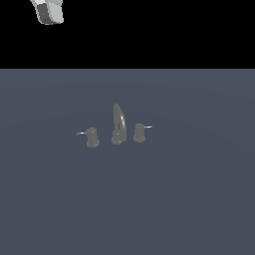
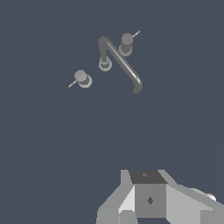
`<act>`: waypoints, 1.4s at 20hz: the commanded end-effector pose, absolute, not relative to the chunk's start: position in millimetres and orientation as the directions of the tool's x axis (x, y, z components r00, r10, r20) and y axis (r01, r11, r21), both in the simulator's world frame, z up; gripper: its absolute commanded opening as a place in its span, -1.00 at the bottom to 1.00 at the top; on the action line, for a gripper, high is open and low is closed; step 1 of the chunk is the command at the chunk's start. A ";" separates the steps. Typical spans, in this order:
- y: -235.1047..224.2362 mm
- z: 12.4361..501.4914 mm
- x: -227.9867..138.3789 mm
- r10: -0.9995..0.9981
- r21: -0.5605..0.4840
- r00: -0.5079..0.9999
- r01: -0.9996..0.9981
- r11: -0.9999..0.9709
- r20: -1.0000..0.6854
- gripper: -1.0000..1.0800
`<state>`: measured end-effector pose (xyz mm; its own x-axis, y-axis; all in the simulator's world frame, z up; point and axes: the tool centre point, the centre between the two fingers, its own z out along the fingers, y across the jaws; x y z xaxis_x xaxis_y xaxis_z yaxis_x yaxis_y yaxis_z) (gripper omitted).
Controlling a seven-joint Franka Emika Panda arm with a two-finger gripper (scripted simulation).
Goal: Turn on the faucet by rotating a designated handle.
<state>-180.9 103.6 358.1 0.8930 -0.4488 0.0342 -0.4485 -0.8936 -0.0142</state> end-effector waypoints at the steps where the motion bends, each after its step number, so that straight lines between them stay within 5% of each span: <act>1: 113.5 341.9 -170.9 -0.492 -0.016 0.870 -0.492 -0.870 0.031 -1.00; 28: 173.6 199.9 -61.3 -0.810 -0.019 0.587 -0.810 -0.587 0.007 -1.00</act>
<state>-67.5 171.7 207.3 0.6045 -0.7965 0.0076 -0.7963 -0.6046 -0.0186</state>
